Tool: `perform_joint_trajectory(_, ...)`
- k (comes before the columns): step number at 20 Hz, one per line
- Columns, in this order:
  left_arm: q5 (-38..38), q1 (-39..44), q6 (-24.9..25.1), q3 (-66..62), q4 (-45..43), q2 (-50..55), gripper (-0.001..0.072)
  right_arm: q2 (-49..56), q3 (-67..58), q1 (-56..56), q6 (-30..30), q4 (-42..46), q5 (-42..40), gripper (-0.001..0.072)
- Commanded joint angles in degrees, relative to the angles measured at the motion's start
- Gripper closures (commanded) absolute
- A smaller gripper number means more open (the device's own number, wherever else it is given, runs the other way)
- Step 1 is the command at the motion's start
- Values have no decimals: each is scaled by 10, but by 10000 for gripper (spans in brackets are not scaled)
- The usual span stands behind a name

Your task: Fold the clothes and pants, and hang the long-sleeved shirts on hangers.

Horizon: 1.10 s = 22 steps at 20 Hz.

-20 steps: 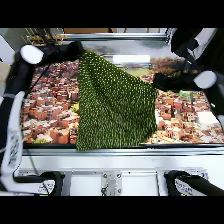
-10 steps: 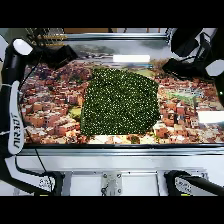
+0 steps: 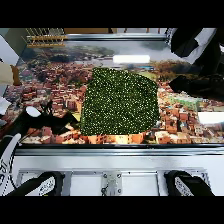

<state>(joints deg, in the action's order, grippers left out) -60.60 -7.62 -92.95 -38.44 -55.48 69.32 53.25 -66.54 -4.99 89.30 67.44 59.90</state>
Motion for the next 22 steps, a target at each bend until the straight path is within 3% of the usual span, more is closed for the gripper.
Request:
perform_joint_trajectory(1,82,-1,23,124,109,-28,27,-24,16,0,-1,-13,6,148)
perform_joint_trajectory(7,178,96,22,113,157,-18,27,-25,16,2,0,-21,6,149)
perform_joint_trajectory(10,164,132,19,67,162,37,28,-25,16,2,0,-21,8,148)
perform_joint_trajectory(11,155,142,19,52,162,57,79,-25,16,2,0,-21,14,147)
perform_joint_trajectory(13,142,155,23,27,160,87,526,-24,17,1,0,-16,33,147)
perform_joint_trajectory(14,138,155,32,21,160,92,696,-24,17,1,0,2,48,147)
perform_joint_trajectory(18,119,121,50,16,131,54,705,-15,85,-43,56,60,80,146)
perform_joint_trajectory(22,81,87,50,17,64,-3,705,43,218,-108,102,34,3,146)
